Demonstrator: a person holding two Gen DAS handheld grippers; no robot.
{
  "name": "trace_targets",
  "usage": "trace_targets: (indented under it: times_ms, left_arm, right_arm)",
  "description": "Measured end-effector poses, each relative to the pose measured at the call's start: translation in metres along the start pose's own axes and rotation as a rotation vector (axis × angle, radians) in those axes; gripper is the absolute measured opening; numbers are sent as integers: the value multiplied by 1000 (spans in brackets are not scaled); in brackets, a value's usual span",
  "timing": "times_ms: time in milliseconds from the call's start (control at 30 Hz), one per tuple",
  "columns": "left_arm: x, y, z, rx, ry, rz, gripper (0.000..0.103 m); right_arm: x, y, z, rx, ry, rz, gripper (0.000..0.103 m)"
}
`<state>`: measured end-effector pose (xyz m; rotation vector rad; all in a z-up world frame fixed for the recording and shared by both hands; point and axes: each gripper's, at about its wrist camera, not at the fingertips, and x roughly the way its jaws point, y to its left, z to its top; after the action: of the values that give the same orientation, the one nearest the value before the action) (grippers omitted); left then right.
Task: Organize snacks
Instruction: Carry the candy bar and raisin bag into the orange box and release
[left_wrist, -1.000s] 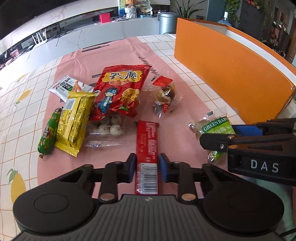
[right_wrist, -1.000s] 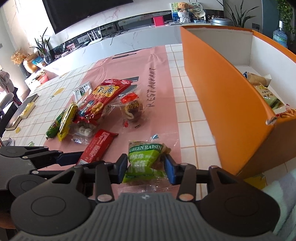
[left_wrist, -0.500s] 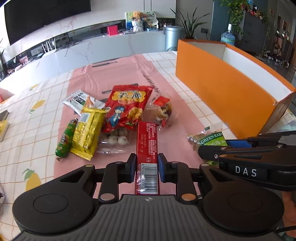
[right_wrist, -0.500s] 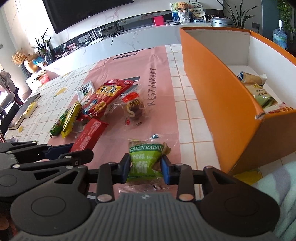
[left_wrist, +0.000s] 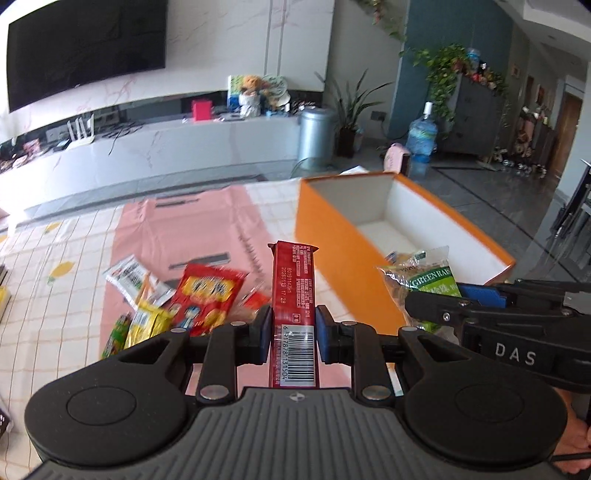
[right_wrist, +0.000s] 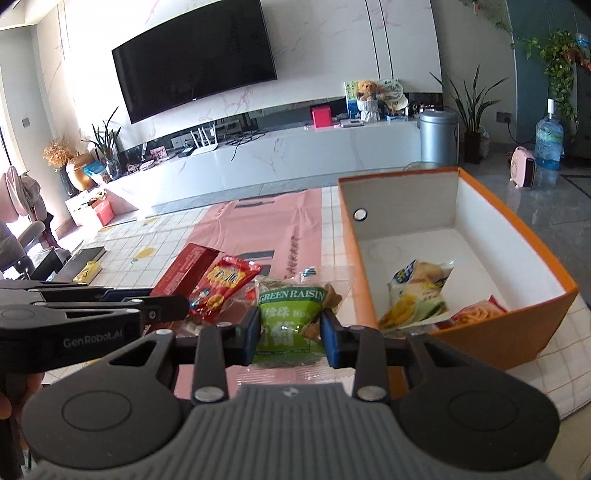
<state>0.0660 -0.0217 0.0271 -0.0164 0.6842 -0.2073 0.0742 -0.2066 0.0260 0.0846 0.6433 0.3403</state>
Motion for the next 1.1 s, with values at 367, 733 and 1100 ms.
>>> trace_targets:
  times_ms: [367, 733, 1100]
  left_arm:
    - [27, -61, 51, 109, -22, -144, 27]
    - [98, -96, 66, 201, 121, -237, 27]
    - [159, -112, 70, 317, 265, -207, 27]
  right_arm:
    - [-16, -61, 41, -61, -16, -153, 32]
    - [22, -112, 61, -114, 141, -182, 32]
    - [87, -134, 61, -182, 285, -193, 32]
